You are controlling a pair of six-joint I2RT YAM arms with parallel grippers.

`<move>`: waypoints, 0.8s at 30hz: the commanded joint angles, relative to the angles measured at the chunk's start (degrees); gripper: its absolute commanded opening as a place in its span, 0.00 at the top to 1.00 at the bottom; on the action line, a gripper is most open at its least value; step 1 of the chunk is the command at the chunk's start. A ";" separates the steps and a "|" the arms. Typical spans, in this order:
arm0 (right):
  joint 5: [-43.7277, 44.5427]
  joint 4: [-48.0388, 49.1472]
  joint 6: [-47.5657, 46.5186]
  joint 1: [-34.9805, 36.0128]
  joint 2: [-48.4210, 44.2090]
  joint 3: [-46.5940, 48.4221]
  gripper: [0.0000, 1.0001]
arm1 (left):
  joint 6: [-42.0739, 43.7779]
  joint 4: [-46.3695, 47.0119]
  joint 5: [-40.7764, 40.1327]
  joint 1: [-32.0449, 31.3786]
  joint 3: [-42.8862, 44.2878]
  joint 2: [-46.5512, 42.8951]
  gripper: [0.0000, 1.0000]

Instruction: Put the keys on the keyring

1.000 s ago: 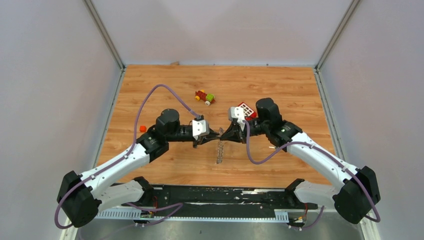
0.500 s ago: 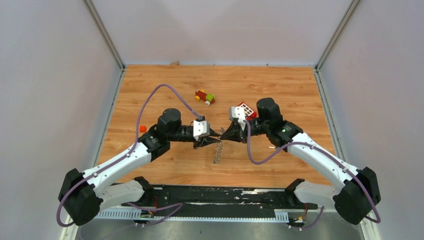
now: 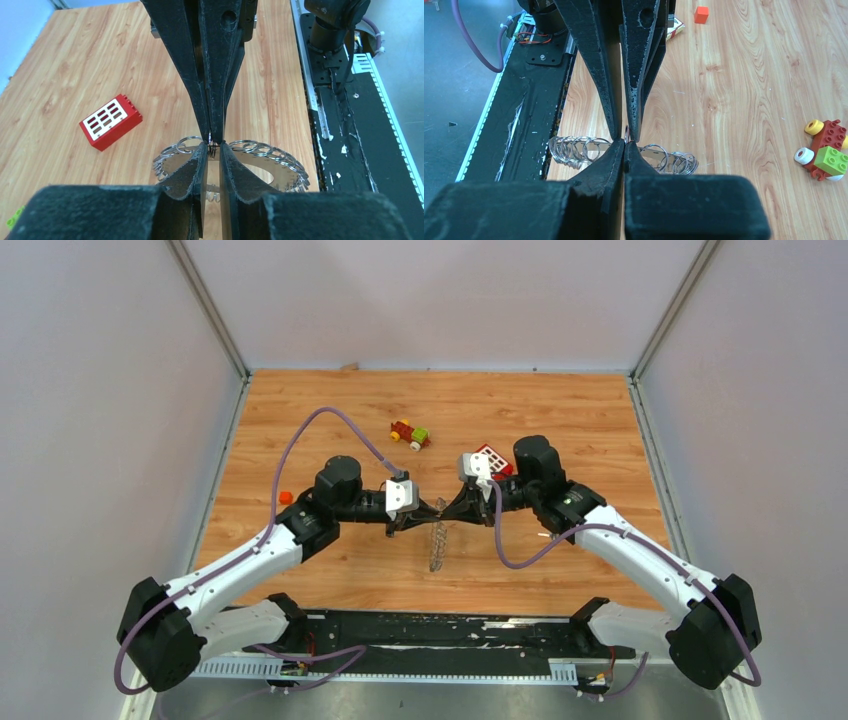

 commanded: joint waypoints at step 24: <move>-1.44 4.32 -0.08 -0.41 -1.30 1.48 1.00 | -0.09 3.00 2.22 0.41 -0.56 -0.13 1.00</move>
